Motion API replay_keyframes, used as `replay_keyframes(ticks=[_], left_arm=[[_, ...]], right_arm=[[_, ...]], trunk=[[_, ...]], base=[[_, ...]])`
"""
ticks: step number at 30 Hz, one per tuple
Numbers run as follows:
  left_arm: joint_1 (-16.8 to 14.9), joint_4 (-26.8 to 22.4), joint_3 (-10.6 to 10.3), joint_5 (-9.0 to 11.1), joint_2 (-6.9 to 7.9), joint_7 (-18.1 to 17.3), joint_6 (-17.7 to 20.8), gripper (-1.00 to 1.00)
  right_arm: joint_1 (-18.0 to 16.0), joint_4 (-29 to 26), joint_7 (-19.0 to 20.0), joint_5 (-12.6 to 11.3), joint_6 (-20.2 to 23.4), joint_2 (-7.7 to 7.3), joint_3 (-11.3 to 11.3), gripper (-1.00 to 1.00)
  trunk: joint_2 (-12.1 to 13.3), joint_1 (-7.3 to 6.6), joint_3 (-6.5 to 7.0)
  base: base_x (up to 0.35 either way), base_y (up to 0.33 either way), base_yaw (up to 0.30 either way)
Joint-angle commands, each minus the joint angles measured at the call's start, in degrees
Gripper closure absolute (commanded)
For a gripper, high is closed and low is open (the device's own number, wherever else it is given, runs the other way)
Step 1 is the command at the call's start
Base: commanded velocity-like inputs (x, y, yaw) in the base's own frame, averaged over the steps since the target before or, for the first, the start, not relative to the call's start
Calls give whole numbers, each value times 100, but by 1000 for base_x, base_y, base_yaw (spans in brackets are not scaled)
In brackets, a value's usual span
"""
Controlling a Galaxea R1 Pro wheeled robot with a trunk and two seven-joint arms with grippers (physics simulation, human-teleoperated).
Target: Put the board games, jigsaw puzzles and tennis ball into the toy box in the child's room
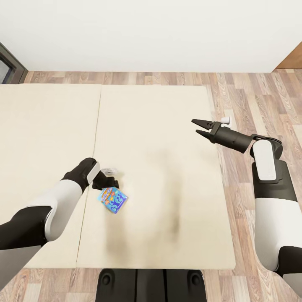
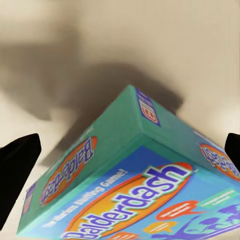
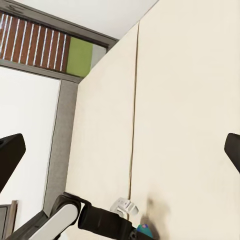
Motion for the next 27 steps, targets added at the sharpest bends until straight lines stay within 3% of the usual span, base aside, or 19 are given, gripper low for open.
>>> replay_keyframes(ticks=[1,23,27], left_arm=[[19,32,29,64,18,-20,-3,-100],[108,36,32,79,52,-36,-1,-100],[114,44,37,79,63,-222,2,-100]], right_arm=[[-4,0,55,50,22,0,-8,-100],[-2,2,55,56,22,1,-7,-100],[16,2,55,61,22,5,-6,-100]], trunk=[[-2,3,-4],[-2,3,-4],[-2,3,-4]], base=[[0,0,0],[0,0,0],[0,0,0]])
